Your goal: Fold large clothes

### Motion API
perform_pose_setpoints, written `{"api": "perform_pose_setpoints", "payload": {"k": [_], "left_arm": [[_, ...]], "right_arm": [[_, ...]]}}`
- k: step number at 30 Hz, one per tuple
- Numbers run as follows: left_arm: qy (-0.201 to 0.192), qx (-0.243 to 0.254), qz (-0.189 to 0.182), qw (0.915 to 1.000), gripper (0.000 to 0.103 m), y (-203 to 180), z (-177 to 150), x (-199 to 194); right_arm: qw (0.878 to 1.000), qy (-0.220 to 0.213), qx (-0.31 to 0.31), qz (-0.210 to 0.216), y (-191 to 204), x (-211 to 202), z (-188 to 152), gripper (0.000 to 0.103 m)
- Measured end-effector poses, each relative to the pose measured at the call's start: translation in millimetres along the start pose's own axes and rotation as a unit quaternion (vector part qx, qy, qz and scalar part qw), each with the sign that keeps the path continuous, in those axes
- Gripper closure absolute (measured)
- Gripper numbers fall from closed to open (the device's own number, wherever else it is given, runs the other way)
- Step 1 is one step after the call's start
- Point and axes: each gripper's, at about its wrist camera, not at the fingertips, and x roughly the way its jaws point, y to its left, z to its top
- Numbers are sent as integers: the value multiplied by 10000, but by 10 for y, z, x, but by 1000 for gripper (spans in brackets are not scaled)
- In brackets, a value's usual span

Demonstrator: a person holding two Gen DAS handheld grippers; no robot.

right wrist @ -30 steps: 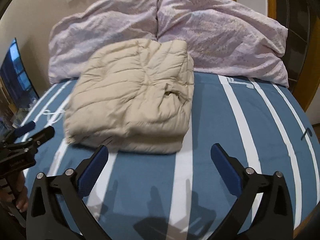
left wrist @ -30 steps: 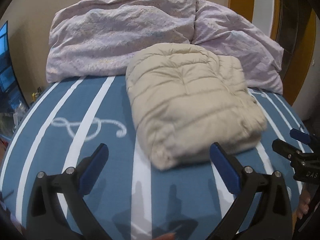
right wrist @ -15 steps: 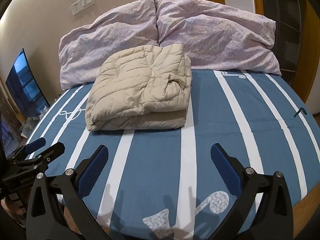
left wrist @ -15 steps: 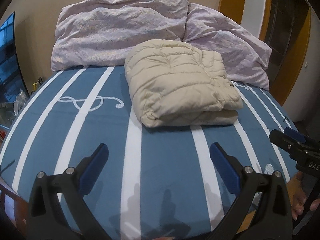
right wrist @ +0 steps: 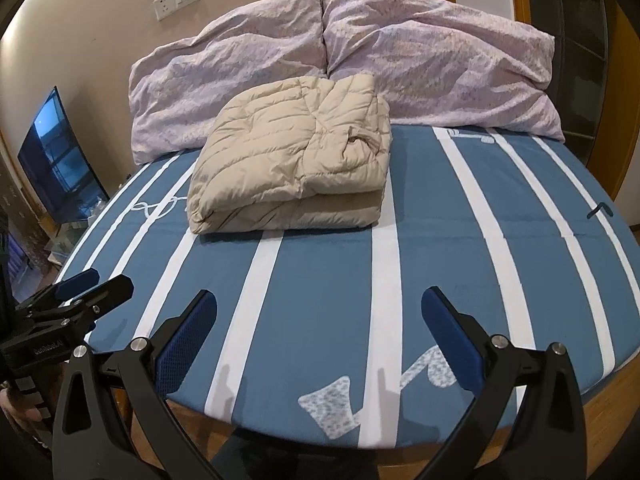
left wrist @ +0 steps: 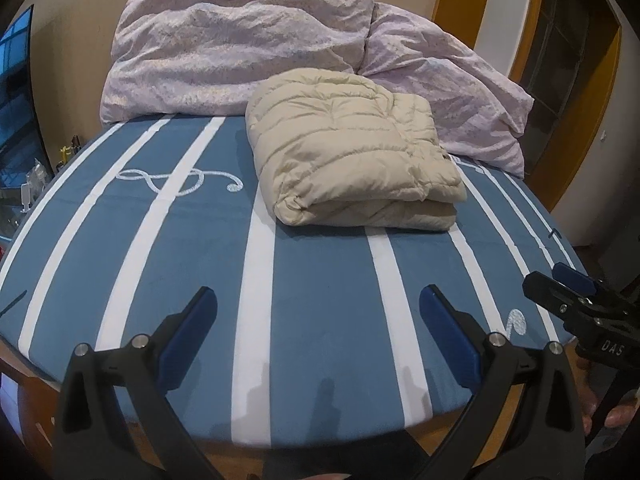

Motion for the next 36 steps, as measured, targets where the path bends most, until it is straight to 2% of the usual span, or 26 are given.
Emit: {"api": "perform_pose_setpoints", "payload": {"k": [12, 21, 36], "left_arm": [[-56, 73, -55, 9999, 2, -102, -33, -184], [43, 88, -91, 9999, 2, -160, -8, -234], [-68, 163, -95, 9998, 2, -240, 49, -308]], "right_arm": [[9998, -151, -87, 28, 67, -228, 23, 1], [9999, -76, -27, 107, 67, -243, 29, 1], [9998, -160, -83, 92, 104, -303, 47, 1]]}}
